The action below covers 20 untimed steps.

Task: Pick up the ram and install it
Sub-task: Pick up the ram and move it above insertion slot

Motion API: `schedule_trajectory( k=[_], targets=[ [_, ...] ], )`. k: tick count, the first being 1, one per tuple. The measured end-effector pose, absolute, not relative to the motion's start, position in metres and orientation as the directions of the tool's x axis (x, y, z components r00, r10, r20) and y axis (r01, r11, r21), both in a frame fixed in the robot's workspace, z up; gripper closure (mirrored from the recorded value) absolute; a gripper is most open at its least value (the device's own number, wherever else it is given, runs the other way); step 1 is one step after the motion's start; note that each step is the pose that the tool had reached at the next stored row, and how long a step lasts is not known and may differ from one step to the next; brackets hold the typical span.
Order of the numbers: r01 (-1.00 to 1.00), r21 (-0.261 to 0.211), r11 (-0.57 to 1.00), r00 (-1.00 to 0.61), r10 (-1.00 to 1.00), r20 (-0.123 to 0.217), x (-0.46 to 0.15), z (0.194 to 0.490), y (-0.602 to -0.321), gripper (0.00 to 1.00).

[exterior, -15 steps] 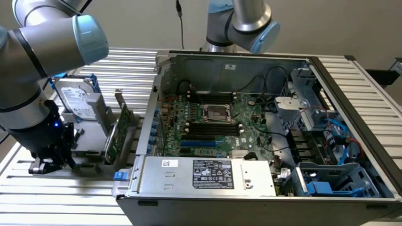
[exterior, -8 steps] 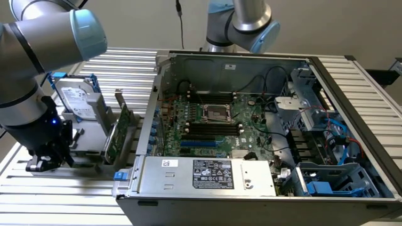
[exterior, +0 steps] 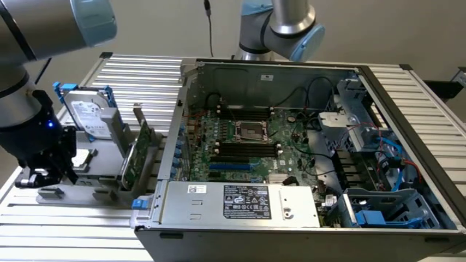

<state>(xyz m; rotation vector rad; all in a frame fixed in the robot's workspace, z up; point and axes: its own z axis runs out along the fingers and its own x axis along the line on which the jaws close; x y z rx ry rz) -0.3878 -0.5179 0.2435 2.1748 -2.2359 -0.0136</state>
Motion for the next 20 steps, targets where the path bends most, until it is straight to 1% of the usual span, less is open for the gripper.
schedule_trajectory(
  k=[7,20],
  targets=[
    [-0.999,0.022,0.028,-0.028,-1.0,0.01,-0.386,0.273,-0.512,0.86],
    [-0.999,0.025,0.028,-0.027,-1.0,0.01,-0.365,0.314,-0.495,0.86]
  ],
)
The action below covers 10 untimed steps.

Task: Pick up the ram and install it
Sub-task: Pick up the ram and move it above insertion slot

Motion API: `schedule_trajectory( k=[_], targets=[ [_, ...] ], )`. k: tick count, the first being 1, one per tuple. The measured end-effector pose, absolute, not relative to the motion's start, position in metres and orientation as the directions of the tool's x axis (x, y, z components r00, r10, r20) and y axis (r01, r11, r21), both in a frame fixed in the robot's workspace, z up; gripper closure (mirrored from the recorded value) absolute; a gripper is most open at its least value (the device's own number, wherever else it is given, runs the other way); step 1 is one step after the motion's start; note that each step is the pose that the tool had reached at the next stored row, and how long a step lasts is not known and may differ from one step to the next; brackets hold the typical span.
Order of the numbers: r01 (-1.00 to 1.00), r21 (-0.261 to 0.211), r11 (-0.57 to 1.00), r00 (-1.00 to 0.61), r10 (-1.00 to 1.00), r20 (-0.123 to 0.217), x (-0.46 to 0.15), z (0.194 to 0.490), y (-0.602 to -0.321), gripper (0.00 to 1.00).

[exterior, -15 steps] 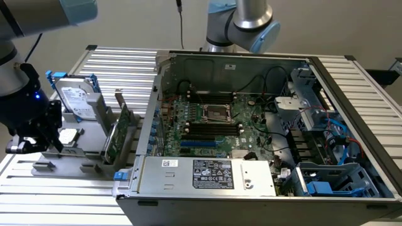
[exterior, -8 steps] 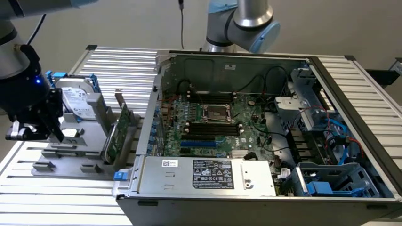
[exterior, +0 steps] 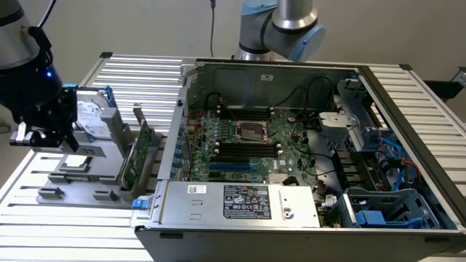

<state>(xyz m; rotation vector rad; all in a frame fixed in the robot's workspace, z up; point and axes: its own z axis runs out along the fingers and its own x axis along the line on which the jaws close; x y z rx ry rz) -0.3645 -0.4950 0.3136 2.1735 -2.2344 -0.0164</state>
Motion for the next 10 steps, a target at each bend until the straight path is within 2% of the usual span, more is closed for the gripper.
schedule_trajectory(
  k=[10],
  targets=[
    [-0.999,0.033,0.028,-0.027,-1.0,0.01,-0.344,0.345,-0.486,0.86]
  ],
)
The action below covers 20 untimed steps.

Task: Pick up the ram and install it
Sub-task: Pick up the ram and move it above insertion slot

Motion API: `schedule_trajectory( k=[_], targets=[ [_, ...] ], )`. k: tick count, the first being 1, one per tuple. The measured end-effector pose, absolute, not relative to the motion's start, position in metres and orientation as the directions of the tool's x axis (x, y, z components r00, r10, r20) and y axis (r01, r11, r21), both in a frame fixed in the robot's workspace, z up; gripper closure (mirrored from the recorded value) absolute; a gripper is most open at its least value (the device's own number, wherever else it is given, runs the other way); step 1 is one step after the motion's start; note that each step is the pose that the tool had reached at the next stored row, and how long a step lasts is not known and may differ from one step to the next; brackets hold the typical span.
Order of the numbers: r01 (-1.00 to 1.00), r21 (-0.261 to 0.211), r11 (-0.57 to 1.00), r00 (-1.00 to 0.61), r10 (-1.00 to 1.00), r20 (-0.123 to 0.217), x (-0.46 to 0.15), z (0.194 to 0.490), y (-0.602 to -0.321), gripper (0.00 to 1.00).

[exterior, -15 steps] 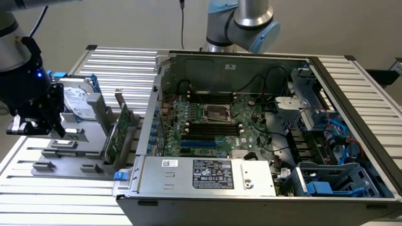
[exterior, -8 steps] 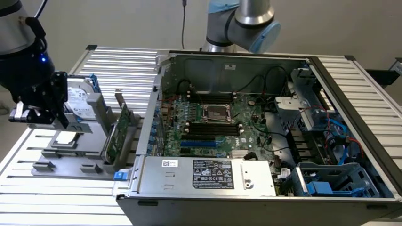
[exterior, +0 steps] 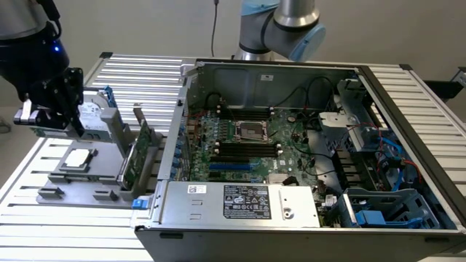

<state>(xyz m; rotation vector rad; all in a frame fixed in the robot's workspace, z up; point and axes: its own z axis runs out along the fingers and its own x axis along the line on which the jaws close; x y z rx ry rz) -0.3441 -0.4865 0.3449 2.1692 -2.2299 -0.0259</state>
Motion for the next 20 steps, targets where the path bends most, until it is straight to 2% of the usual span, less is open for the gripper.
schedule_trajectory(
  k=[20],
  targets=[
    [-0.997,0.066,0.028,-0.027,-1.0,0.011,-0.287,0.372,-0.478,0.86]
  ],
)
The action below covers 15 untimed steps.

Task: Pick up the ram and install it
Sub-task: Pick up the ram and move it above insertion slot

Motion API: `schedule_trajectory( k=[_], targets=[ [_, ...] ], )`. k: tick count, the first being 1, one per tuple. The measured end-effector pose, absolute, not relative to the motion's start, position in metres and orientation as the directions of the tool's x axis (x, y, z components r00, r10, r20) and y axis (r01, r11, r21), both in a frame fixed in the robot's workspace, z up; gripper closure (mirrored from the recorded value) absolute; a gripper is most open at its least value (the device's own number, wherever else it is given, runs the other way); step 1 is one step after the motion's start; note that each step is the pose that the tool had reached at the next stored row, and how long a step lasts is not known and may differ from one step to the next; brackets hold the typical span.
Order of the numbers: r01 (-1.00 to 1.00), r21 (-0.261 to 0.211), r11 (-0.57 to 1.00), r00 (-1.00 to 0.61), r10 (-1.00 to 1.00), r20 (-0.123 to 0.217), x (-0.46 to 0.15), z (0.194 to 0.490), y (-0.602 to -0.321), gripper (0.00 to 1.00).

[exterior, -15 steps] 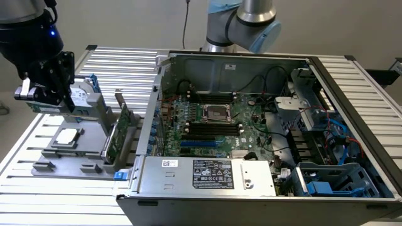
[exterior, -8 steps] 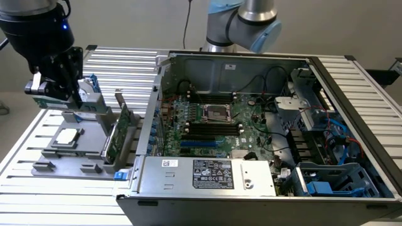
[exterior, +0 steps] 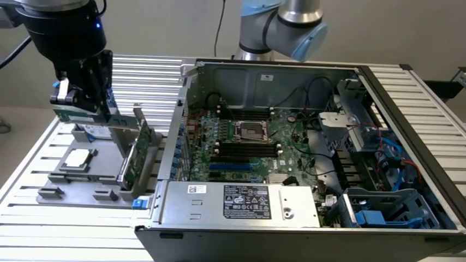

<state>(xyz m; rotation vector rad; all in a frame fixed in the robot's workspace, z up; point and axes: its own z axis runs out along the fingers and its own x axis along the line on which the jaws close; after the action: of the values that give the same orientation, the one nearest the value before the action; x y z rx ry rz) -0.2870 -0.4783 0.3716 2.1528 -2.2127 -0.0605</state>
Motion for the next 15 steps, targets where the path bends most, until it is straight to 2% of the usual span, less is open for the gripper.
schedule_trajectory(
  k=[15],
  targets=[
    [-0.997,0.073,0.028,-0.027,-1.0,0.011,-0.245,0.384,-0.466,0.86]
  ],
)
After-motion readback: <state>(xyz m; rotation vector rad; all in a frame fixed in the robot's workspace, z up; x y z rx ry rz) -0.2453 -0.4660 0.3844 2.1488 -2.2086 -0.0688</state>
